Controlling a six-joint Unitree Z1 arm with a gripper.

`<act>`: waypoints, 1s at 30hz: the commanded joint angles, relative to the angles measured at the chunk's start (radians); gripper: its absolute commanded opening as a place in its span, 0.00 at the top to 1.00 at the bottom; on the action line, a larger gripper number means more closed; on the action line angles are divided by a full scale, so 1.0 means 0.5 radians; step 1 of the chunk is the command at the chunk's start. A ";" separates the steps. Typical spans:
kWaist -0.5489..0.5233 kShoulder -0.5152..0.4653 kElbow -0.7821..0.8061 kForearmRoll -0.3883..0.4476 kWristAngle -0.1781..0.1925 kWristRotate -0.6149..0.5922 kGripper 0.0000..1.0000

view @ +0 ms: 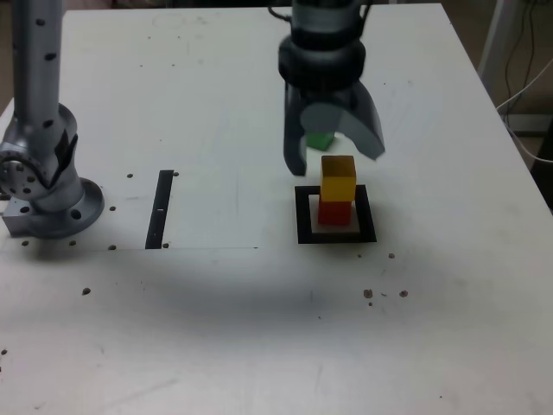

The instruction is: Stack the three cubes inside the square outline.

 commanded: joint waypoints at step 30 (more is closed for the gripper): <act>0.595 0.088 -0.031 0.038 0.093 0.432 0.00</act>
